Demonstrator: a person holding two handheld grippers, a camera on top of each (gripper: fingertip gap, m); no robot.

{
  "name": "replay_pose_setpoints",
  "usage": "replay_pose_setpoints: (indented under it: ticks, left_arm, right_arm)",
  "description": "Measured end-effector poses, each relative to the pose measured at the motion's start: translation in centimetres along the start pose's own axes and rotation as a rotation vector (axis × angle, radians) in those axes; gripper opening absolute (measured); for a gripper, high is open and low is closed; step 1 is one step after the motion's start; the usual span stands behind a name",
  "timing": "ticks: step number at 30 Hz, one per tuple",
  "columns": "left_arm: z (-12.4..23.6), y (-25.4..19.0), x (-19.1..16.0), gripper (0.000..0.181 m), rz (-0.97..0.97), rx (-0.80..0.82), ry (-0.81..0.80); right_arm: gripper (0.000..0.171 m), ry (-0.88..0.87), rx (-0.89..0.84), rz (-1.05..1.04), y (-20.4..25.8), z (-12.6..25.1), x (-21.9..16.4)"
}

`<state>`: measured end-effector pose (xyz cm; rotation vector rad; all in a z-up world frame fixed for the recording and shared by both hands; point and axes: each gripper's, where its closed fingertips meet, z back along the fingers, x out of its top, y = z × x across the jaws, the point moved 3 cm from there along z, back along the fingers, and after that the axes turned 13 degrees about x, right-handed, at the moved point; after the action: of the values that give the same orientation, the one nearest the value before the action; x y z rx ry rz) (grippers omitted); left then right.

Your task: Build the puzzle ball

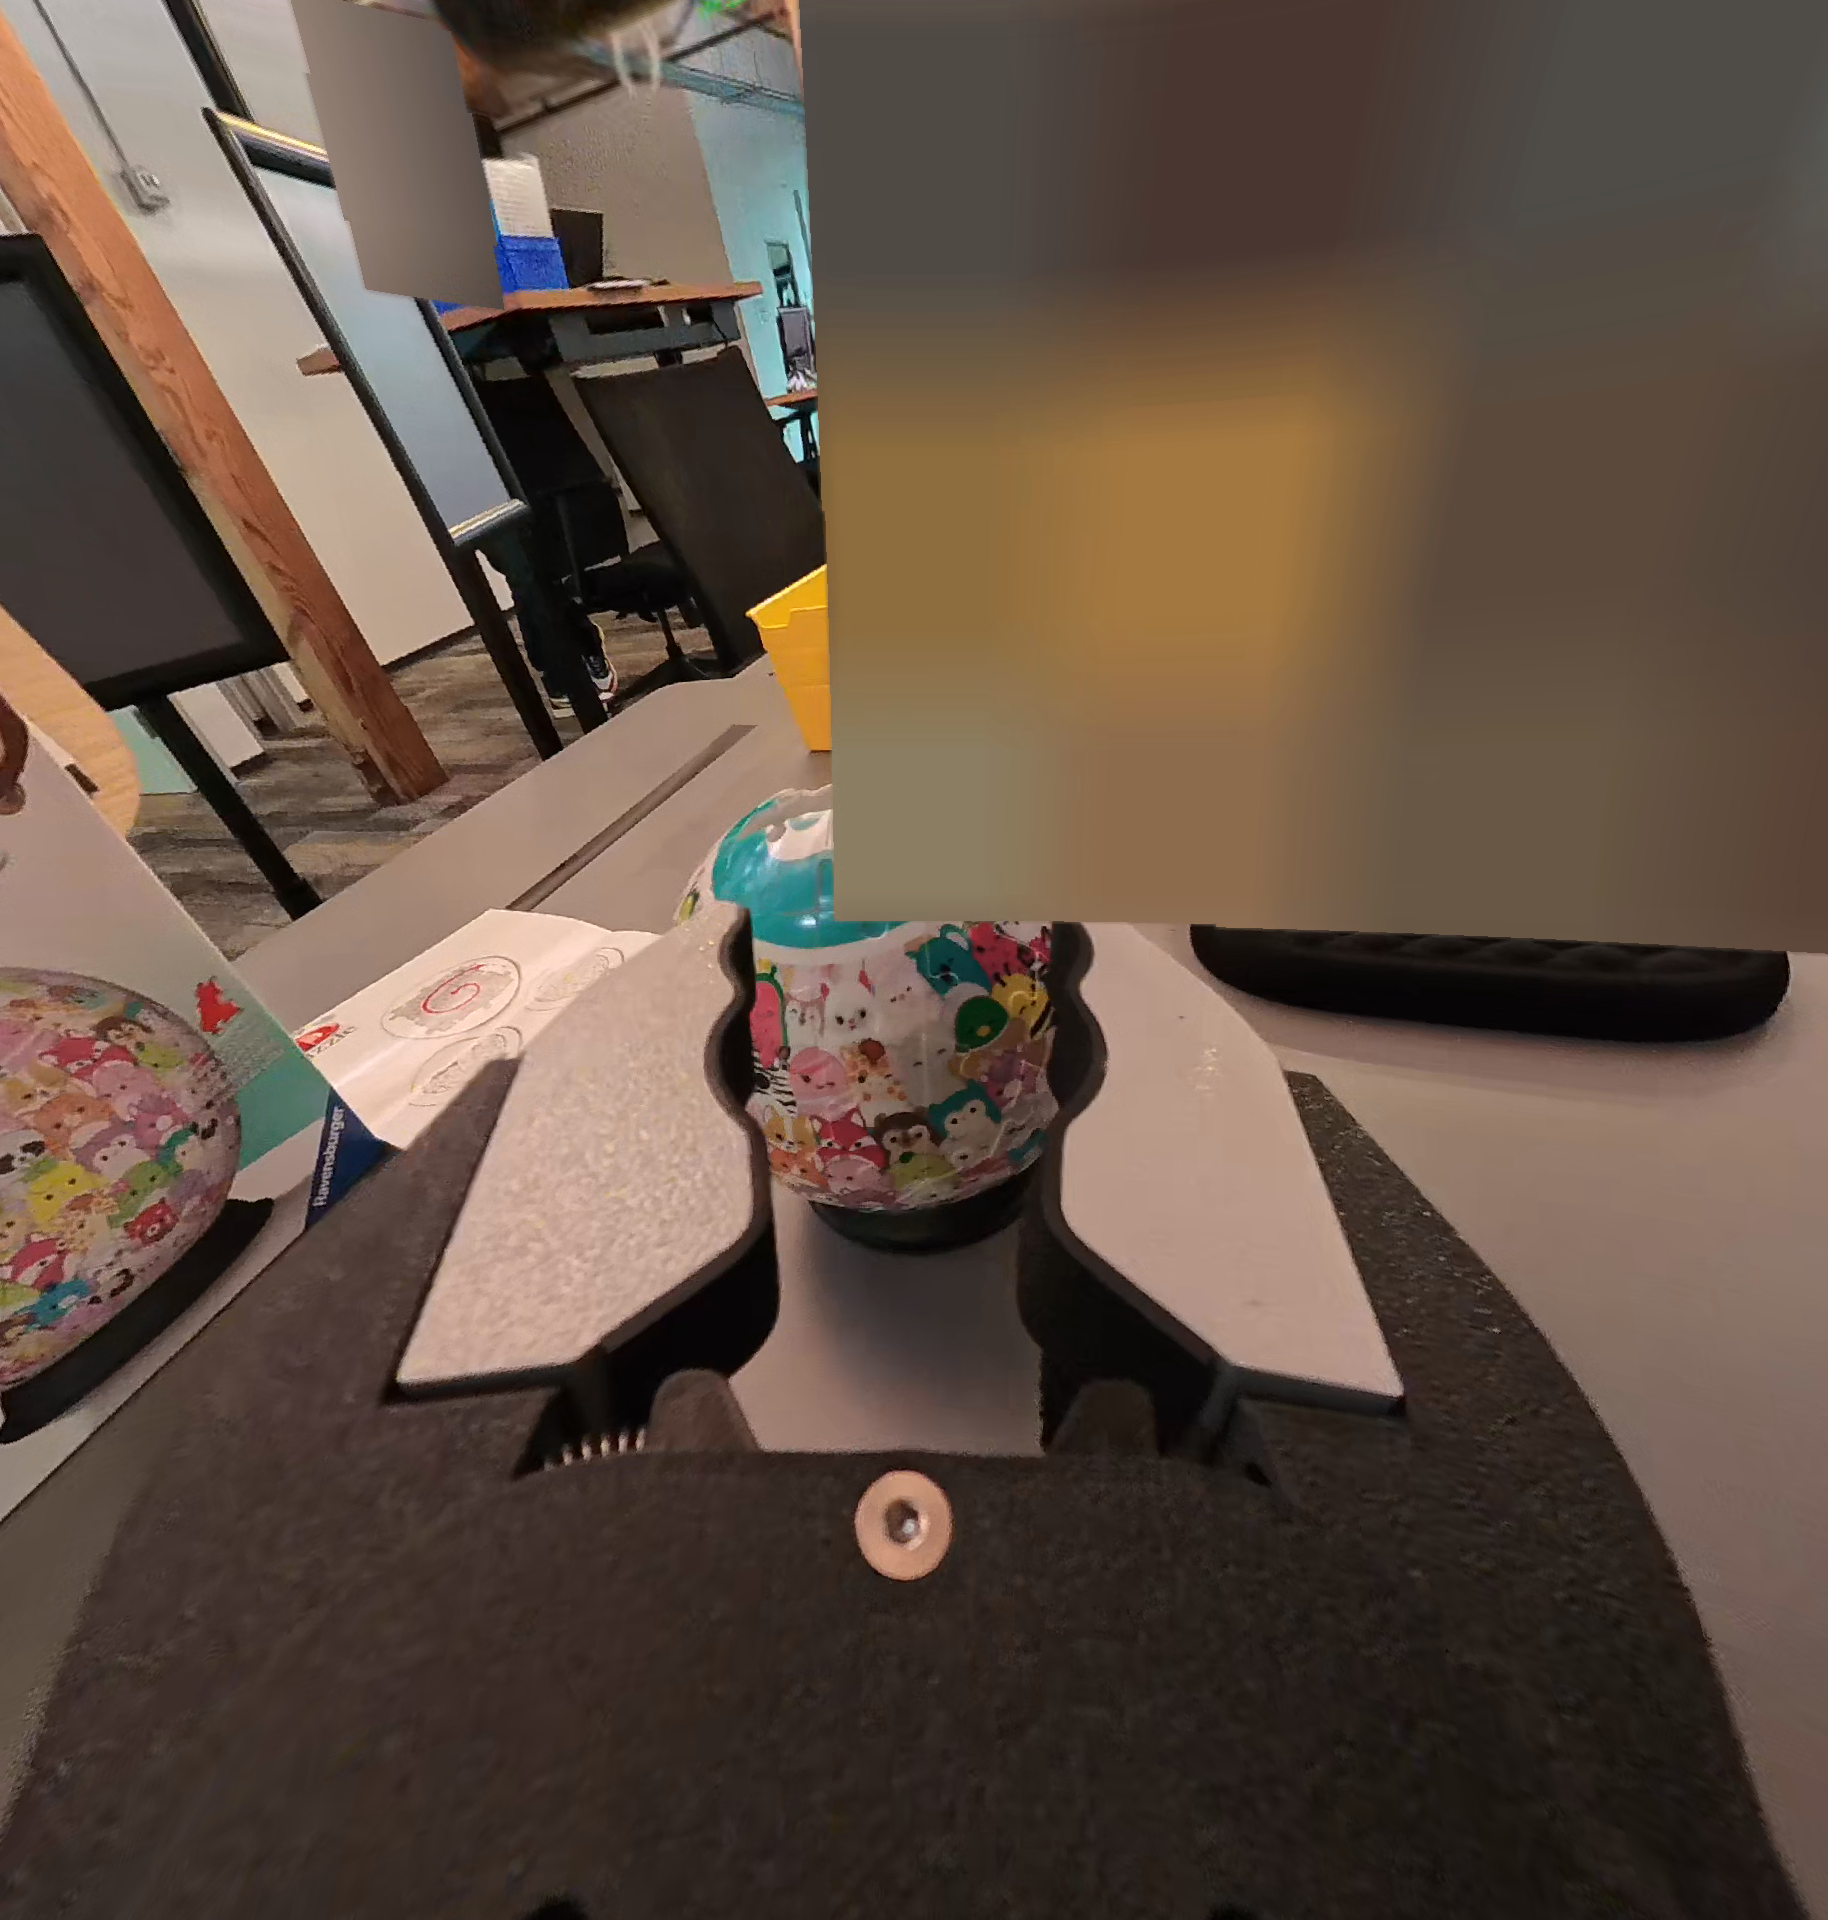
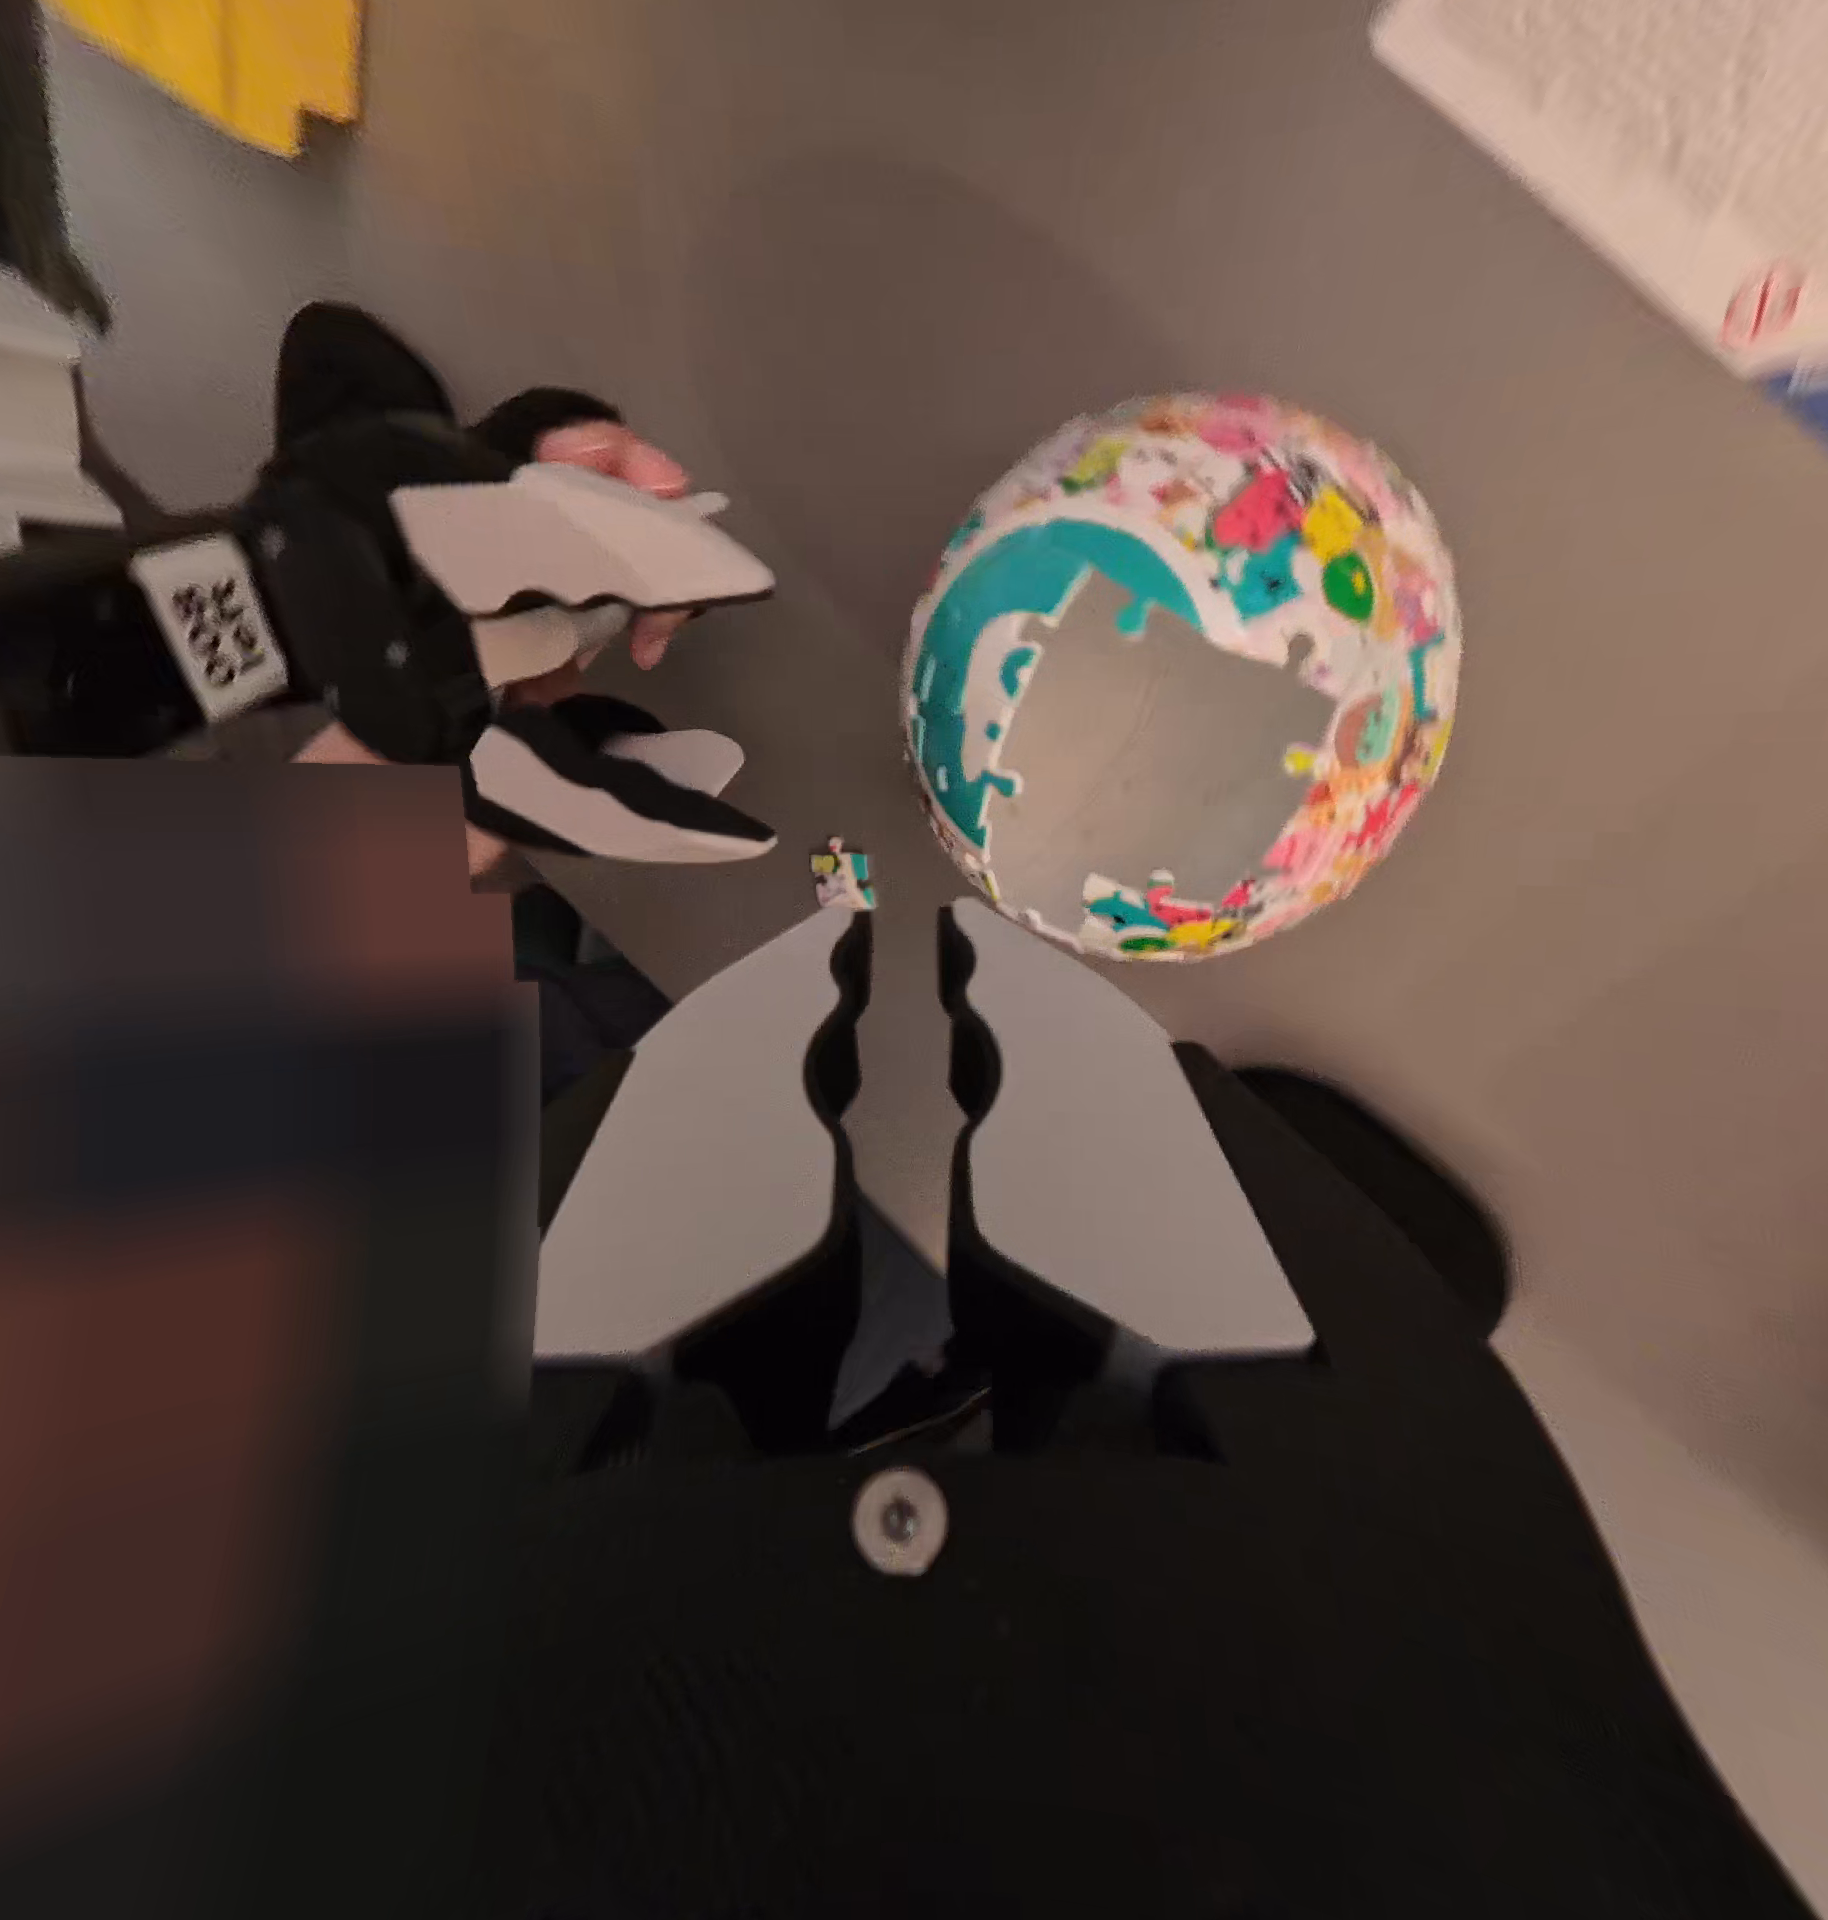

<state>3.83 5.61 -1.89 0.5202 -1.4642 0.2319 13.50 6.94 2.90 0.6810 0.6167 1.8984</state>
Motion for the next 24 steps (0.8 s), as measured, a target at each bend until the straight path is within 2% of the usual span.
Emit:
replay_pose_setpoints:
  ticks: [3, 5, 7, 10, 12, 17, 24]
  left_arm:
    - [0.0, -0.4, 0.3, 0.054, -0.004, -0.013, -0.007]
    - [0.0, -0.5, 0.5, 0.054, -0.004, -0.018, -0.013]
    - [0.1, -0.4, 0.5, 0.053, -0.005, -0.012, -0.015]
    - [0.1, -0.2, 0.0, 0.053, -0.013, 0.002, 0.0]
    - [0.1, 0.0, -0.2, 0.053, -0.017, 0.013, 0.006]
    - [0.1, 0.3, -0.5, 0.053, -0.012, 0.019, 0.016]
    - [0.1, 0.3, -0.3, 0.053, -0.014, 0.022, 0.011]
  right_arm:
    - [0.001, -0.078, 0.142, 0.321, 1.8, 0.1, -0.1]
    - [0.001, -0.125, 0.17, 0.505, 1.8, -0.5, -0.5]
    - [0.001, -0.227, 0.122, 0.697, 1.1, -1.3, -0.5]
    - [0.001, -0.353, 0.001, 0.863, 0.1, -1.8, 0.1]
    - [0.001, -0.417, -0.091, 0.916, -0.3, -1.6, 0.5]
    - [0.001, -0.34, -0.166, 0.956, -1.0, -2.8, -0.3]
    - [0.001, -0.32, -0.171, 0.931, -1.8, -3.7, -0.3]
